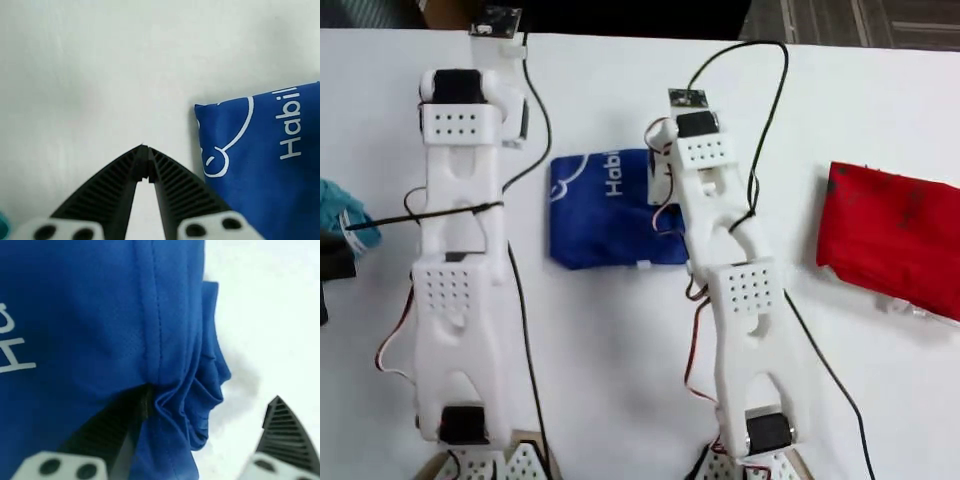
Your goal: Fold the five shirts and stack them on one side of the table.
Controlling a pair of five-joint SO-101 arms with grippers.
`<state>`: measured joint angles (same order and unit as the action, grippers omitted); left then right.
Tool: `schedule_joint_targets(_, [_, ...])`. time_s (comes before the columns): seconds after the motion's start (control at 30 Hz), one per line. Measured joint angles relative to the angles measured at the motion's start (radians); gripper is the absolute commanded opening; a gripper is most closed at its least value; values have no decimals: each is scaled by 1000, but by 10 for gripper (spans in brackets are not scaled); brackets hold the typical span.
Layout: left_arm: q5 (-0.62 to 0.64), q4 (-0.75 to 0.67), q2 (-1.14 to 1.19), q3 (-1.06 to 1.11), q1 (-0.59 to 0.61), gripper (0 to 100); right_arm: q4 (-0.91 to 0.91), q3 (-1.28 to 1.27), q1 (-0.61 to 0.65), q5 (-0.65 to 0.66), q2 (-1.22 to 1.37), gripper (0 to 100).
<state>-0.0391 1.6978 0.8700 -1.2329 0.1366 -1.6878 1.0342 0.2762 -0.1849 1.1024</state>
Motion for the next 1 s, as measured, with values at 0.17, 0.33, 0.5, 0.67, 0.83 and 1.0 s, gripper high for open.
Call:
schedule_joint_targets(0.17, [0,2,0,0,0,31,0,0,0,78,0,36])
schedule_joint_targets(0.33, [0,2,0,0,0,31,-5,0,-3,140,3,22])
schedule_joint_targets(0.5, [0,2,0,0,0,31,-5,-12,-20,150,3,20])
schedule_joint_targets(0.67, [0,3,0,0,0,31,-5,-20,-46,236,-15,20])
schedule_joint_targets(0.83, [0,3,0,0,0,31,-9,-46,-84,302,-106,20])
schedule_joint_targets(1.0, [0,3,0,0,0,31,-18,-98,-117,356,-239,20])
